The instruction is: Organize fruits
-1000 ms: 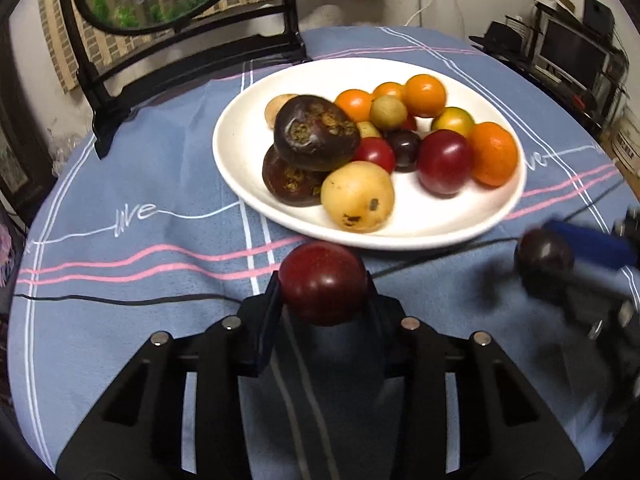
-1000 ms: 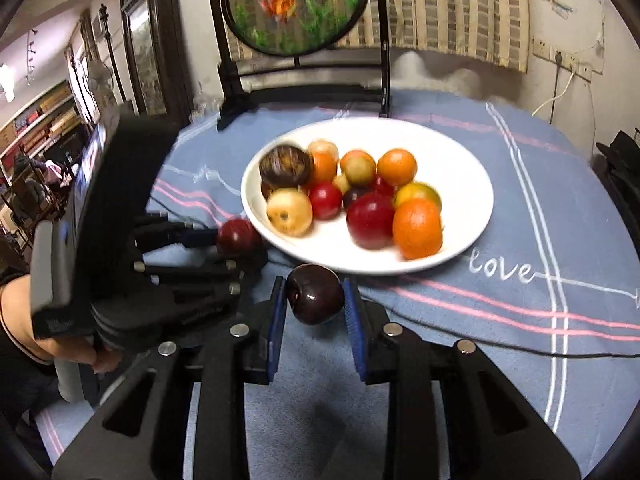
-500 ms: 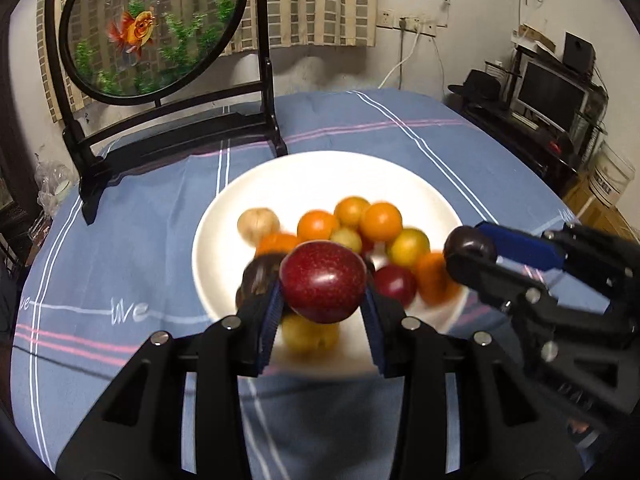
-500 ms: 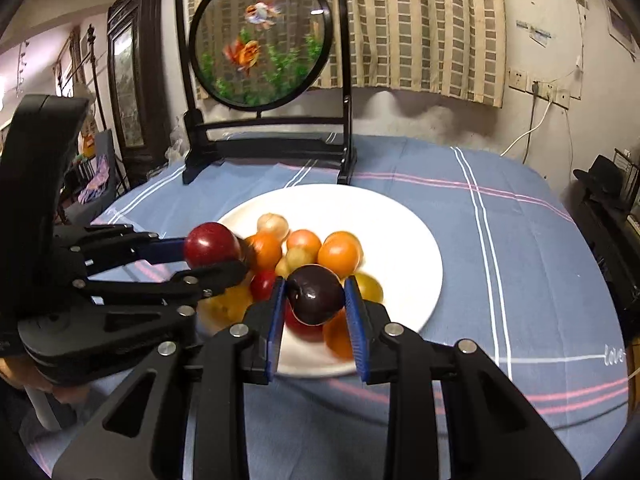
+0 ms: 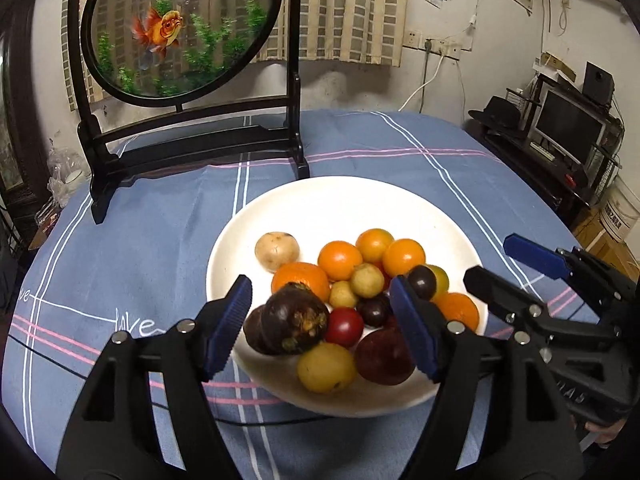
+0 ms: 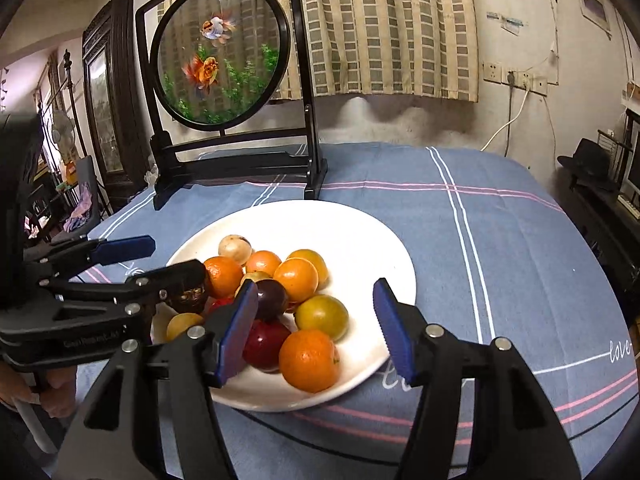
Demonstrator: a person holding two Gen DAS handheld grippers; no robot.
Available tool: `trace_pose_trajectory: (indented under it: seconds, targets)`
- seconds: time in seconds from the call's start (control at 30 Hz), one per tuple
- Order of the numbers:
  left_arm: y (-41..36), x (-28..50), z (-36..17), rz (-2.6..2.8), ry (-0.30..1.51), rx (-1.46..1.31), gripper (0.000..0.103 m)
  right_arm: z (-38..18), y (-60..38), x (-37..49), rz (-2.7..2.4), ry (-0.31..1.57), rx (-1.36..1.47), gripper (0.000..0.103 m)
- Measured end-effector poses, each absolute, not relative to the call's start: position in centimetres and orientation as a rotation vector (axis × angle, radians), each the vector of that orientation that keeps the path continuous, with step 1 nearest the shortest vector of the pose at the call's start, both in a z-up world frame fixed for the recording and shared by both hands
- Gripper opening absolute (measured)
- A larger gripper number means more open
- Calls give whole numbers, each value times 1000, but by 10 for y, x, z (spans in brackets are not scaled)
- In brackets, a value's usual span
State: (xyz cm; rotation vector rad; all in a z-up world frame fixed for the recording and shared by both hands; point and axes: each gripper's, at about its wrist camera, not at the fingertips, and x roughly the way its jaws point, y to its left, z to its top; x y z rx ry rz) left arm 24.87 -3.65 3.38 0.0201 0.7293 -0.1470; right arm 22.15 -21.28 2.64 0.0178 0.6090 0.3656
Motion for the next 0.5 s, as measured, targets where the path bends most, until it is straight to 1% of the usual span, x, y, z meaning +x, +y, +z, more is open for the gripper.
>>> trace_pose_trajectory:
  seconds: [0.13, 0.27, 0.4, 0.5]
  targets:
    - [-38, 233, 36, -148, 730, 24, 74, 30, -219, 211, 368, 632, 39, 60]
    - [-40, 213, 34, -140, 731, 34, 78, 27, -223, 191, 333, 685, 35, 62]
    - [-41, 188, 23, -135, 761, 51, 79, 16, -222, 165, 320, 745, 7, 62]
    - [-39, 162, 13, -125, 791, 52, 82, 10, -221, 143, 318, 772, -7, 62]
